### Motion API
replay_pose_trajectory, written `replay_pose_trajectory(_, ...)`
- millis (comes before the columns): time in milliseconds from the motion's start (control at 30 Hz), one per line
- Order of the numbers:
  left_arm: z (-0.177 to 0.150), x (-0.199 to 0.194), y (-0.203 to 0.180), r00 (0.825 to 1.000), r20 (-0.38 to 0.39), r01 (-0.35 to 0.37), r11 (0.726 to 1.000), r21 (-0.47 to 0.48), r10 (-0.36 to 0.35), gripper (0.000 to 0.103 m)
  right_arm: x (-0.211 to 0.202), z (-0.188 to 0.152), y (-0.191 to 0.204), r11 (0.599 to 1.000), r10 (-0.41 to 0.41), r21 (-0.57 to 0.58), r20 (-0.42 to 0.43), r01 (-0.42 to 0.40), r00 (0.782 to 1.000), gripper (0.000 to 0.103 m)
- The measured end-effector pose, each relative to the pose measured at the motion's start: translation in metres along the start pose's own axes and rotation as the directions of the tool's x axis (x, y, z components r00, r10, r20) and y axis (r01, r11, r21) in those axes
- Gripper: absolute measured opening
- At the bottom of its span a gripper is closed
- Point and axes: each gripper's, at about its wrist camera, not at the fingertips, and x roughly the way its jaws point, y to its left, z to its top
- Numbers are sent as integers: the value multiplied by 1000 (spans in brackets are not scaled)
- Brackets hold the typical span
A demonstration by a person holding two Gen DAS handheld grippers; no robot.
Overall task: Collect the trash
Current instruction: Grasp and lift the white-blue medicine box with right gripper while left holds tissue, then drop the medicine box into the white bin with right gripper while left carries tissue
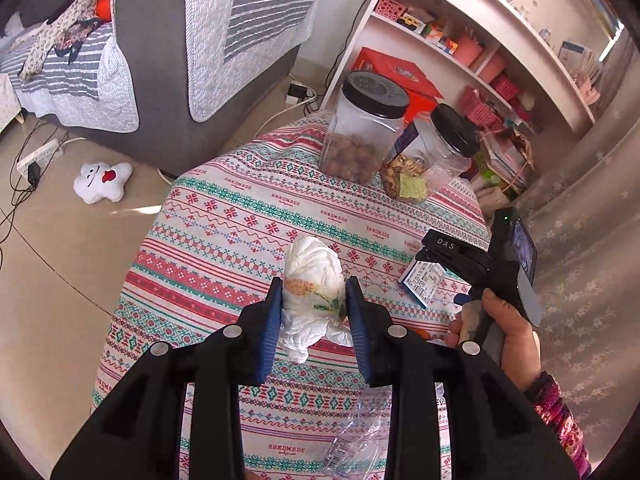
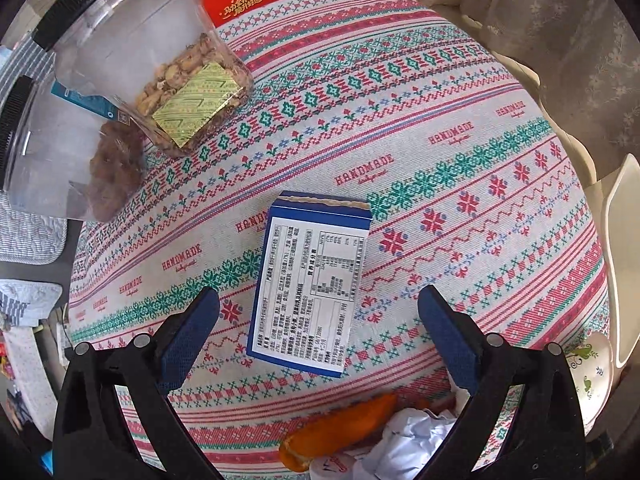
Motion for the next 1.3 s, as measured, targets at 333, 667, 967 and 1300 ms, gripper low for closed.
replay_pose_trajectory(333, 1, 0, 10, 1000, 7, -14, 1000, -11, 14, 32, -4, -8, 9, 995, 74, -71, 4, -73, 997, 53)
replay_pose_trajectory(667, 3, -13, 1, 993, 117, -3, 1000, 9, 2, 32, -123, -65, 17, 932, 294, -308, 333, -192, 896, 53)
replay_pose_trajectory(967, -4, -48, -25, 942, 333, 12, 996, 85, -40, 32, -201, -108, -19, 904, 366, -408, 590, -126, 720, 53)
replay_pose_trajectory(1300, -15, -46, -59, 925, 371, 20, 988, 155, -77, 32, -234, -109, -81, 960, 209, -278, 790, 32, 576, 53)
